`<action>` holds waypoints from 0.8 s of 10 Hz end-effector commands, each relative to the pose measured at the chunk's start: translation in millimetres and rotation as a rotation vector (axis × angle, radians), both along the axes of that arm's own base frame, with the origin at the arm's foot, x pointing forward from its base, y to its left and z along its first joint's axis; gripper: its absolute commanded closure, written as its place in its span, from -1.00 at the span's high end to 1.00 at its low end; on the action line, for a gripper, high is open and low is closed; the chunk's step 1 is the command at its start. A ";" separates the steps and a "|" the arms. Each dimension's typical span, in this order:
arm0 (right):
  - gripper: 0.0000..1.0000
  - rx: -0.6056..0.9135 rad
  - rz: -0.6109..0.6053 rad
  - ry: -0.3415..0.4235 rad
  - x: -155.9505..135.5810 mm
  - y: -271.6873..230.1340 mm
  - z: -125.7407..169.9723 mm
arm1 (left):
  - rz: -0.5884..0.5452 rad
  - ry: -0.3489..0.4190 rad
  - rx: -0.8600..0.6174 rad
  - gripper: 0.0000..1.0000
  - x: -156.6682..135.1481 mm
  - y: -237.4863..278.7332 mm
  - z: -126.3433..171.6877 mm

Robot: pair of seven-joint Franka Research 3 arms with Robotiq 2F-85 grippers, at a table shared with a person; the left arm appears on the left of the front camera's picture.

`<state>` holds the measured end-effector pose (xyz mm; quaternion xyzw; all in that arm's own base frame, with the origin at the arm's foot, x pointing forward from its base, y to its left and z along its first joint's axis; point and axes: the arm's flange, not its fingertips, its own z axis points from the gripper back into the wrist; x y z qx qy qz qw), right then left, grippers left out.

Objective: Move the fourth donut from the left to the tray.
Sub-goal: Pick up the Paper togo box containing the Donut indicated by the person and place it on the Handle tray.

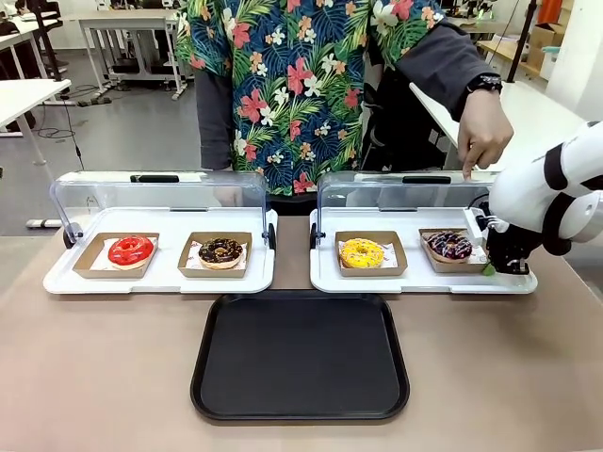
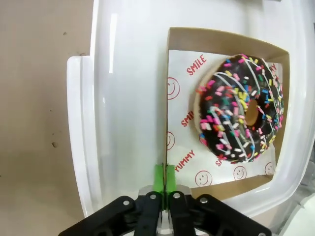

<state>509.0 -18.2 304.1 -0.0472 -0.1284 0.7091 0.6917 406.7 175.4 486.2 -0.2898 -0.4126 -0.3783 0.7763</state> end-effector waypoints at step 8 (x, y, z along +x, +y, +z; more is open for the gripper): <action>-0.96 0.001 -0.012 -0.052 -11.6 9.1 17.0 | 0.002 -0.014 -0.023 1.00 0.2 -1.3 2.0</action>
